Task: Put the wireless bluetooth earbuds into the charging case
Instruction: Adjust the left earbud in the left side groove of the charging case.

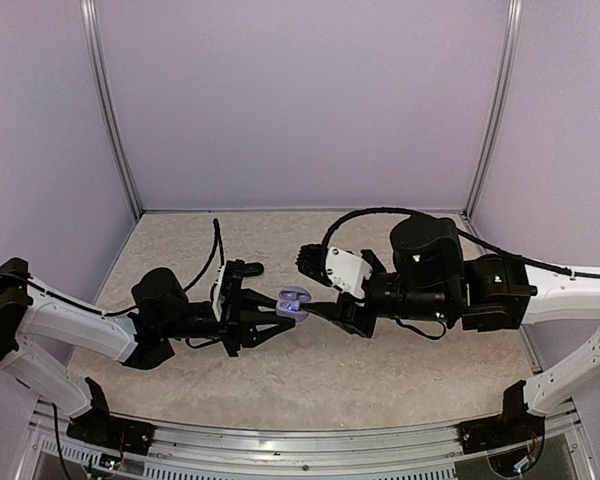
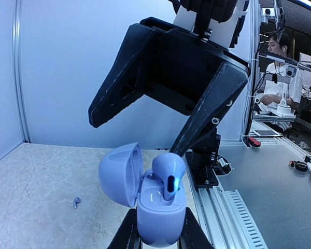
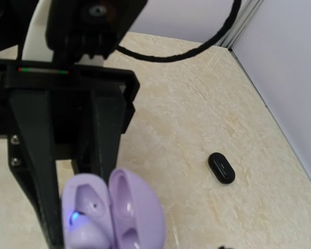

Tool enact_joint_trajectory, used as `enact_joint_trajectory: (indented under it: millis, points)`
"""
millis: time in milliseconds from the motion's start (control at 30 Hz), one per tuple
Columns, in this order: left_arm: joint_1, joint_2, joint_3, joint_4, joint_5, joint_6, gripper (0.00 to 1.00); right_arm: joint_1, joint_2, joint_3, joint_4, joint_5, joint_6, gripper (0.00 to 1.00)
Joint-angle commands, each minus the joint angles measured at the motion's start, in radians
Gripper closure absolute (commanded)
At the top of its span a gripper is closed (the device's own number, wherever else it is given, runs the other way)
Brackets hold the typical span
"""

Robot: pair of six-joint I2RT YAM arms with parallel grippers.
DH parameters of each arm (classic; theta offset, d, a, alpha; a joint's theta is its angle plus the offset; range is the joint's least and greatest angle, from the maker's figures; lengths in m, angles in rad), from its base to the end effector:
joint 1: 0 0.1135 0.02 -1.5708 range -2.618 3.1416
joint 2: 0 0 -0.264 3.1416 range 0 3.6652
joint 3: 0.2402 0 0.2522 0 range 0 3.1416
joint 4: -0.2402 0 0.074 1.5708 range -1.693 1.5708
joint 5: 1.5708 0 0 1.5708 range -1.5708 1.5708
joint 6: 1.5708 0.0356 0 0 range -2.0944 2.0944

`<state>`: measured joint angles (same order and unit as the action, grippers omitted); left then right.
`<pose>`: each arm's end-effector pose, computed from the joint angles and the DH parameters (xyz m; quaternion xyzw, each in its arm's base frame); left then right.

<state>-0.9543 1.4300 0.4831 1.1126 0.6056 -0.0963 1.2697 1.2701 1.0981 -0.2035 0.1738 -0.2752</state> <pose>0.1434 -0.2374 0.2282 0.4635 0.4662 -0.5320 0.5336 0.0933 0.2798 0.3428 -0.5398 0.6239 0.2043 0.5269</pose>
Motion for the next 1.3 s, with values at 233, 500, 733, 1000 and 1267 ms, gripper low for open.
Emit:
enact_joint_trajectory:
  millis: [233, 500, 733, 1000, 1267]
  points:
    - [-0.017, 0.014, 0.03, -0.006, 0.008, 0.037, 1.0, -0.01, 0.043, 0.053, 0.007, -0.003, -0.028, 0.48]
    - [-0.023, 0.014, 0.031, -0.018, 0.007, 0.052, 1.0, -0.012, 0.06, 0.064, 0.012, 0.027, -0.038, 0.47]
    - [-0.029, 0.021, 0.043, -0.032, 0.005, 0.061, 1.0, -0.011, 0.066, 0.07, 0.023, 0.037, -0.041, 0.47]
    - [-0.014, 0.013, 0.025, 0.005, 0.004, 0.03, 1.0, -0.012, 0.058, 0.07, -0.005, 0.006, -0.045, 0.47]
    - [-0.003, 0.014, 0.019, 0.021, 0.013, 0.019, 1.0, -0.012, 0.035, 0.061, 0.006, -0.025, -0.046, 0.45]
